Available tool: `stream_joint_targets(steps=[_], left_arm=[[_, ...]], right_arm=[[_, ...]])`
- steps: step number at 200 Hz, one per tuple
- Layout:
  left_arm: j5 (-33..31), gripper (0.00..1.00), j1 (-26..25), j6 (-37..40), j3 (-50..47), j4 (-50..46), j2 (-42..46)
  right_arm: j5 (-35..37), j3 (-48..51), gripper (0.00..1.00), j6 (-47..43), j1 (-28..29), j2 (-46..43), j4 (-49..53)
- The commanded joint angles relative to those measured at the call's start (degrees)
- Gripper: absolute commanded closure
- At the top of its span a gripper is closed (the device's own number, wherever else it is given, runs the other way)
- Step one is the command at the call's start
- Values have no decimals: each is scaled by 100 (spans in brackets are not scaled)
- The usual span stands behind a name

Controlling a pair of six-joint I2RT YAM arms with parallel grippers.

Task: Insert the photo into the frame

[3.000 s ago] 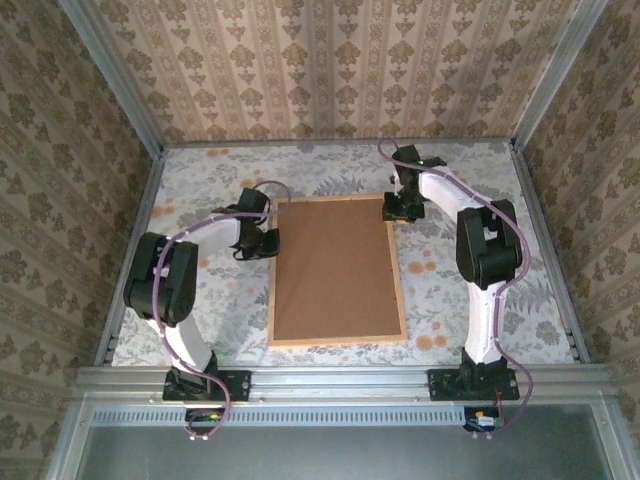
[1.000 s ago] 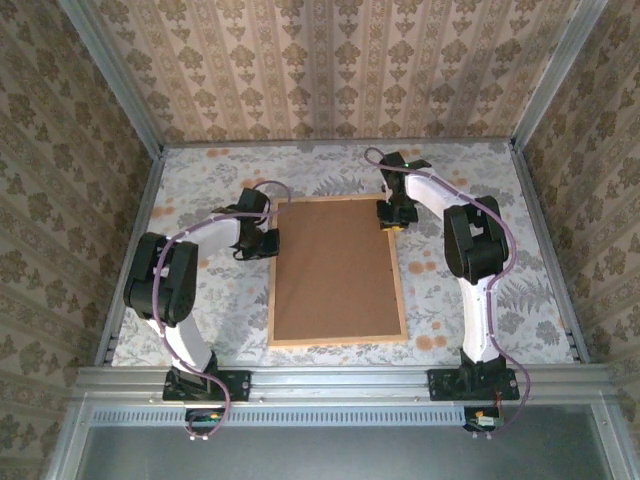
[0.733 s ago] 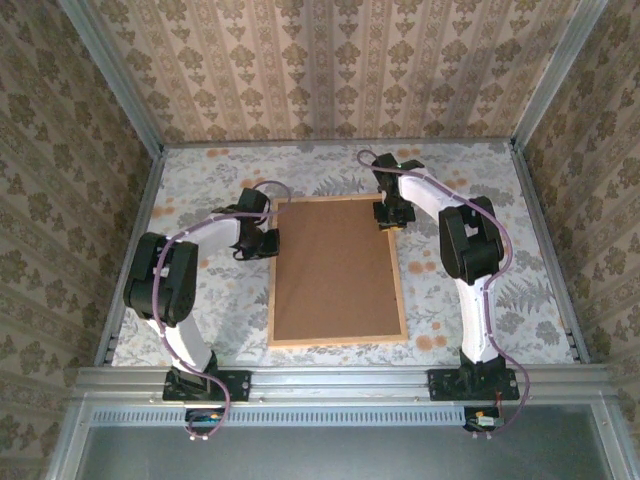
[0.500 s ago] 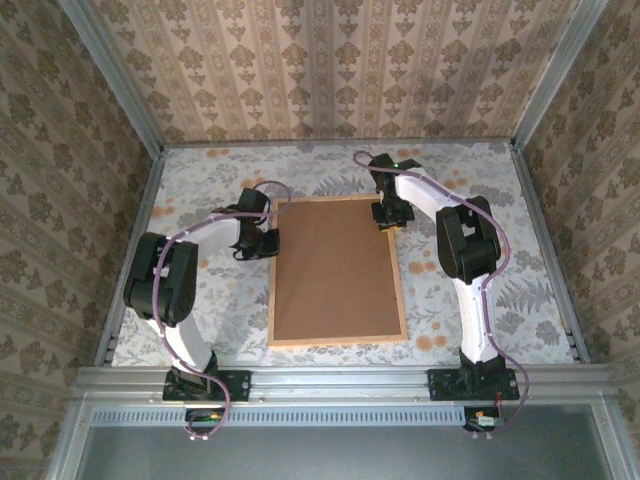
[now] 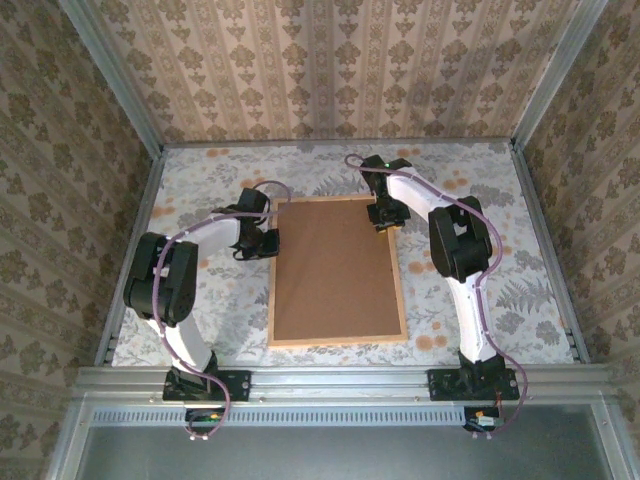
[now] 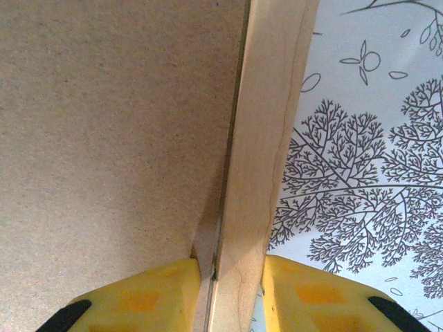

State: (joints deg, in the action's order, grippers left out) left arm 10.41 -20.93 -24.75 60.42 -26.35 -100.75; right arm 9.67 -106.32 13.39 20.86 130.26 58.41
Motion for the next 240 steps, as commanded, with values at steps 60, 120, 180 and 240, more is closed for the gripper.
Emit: stream_joint_targets(steps=[60, 120, 180, 240], left_arm=[[31, 100, -8, 142, -23, -239, -66], [14, 100, -8, 109, 64, -252, -50], [-7, 100, -8, 70, 132, -292, -41], [-17, 94, -17, 49, 250, -343, -41]], right_arm=[[-975, 702, 61, -72, -323, -689, -644], [-1764, 1847, 50, 68, -625, -2001, -1040], [-2148, 4170, 50, 512, -465, -3547, -1397], [-2135, 5038, 59, 841, -99, -3513, -1894]])
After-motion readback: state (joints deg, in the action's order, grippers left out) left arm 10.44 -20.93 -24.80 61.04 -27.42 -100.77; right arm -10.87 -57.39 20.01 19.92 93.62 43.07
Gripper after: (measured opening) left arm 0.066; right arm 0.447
